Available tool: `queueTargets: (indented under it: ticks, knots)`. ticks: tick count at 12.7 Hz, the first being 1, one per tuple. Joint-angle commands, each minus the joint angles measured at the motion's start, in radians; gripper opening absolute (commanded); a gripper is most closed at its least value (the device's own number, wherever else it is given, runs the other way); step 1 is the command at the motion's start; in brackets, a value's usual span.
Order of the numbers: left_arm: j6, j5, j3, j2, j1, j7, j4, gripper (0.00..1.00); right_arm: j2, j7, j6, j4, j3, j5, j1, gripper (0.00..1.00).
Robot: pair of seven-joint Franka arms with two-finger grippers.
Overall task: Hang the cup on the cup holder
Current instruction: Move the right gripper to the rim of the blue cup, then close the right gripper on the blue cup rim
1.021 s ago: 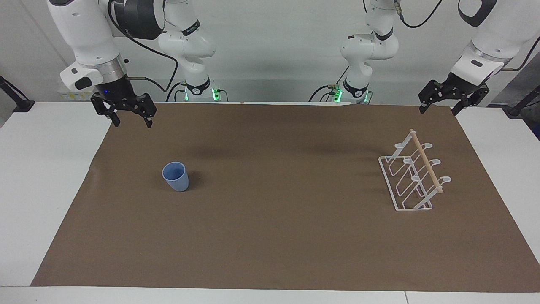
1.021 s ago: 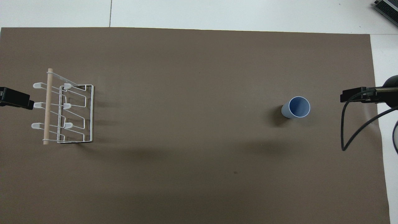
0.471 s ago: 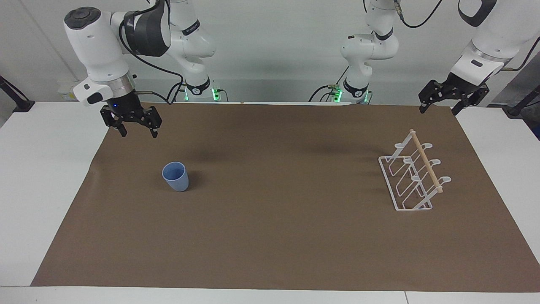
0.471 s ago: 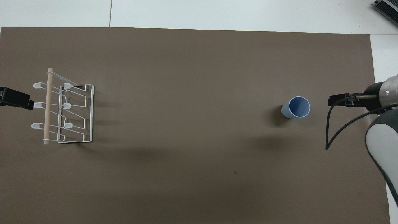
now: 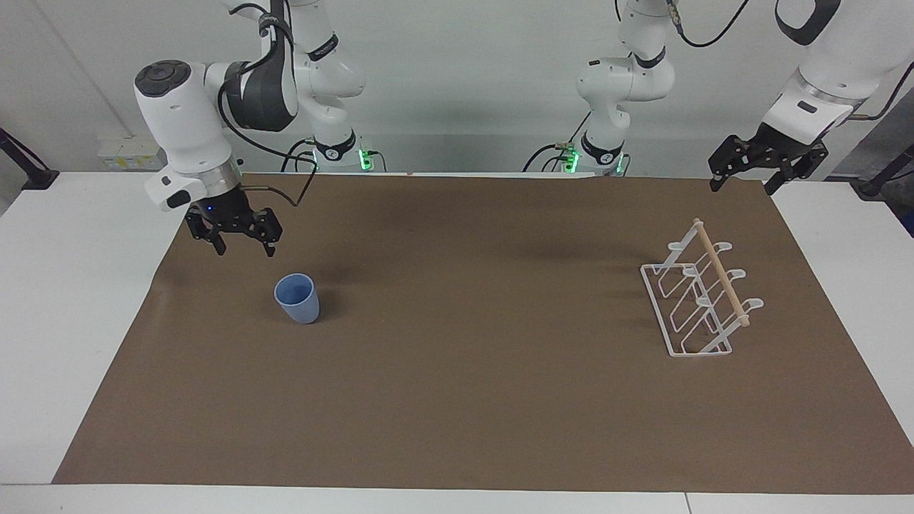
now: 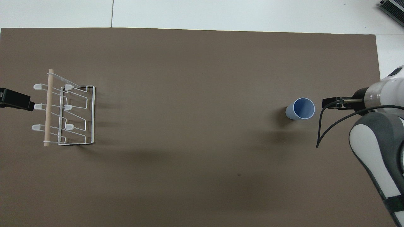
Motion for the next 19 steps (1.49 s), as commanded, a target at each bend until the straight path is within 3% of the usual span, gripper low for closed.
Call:
queueTargets:
  ticks: [1,8,17,19]
  knots:
    - [-0.007,0.011,-0.008,-0.026,0.008,-0.01,-0.028,1.0,0.039,-0.025,0.091,-0.036,0.006,0.027,-0.015,1.0]
    - [-0.007,0.011,-0.006,-0.026,0.008,-0.01,-0.028,1.0,0.1,0.011,0.3,-0.14,0.007,0.027,0.017,1.0]
    - [-0.007,0.011,-0.008,-0.026,0.008,-0.01,-0.028,1.0,0.108,0.021,0.412,-0.215,0.006,0.027,0.022,1.0]
    - [-0.007,0.011,-0.008,-0.026,0.008,-0.01,-0.028,1.0,0.109,0.021,0.412,-0.214,0.006,0.027,0.02,0.95]
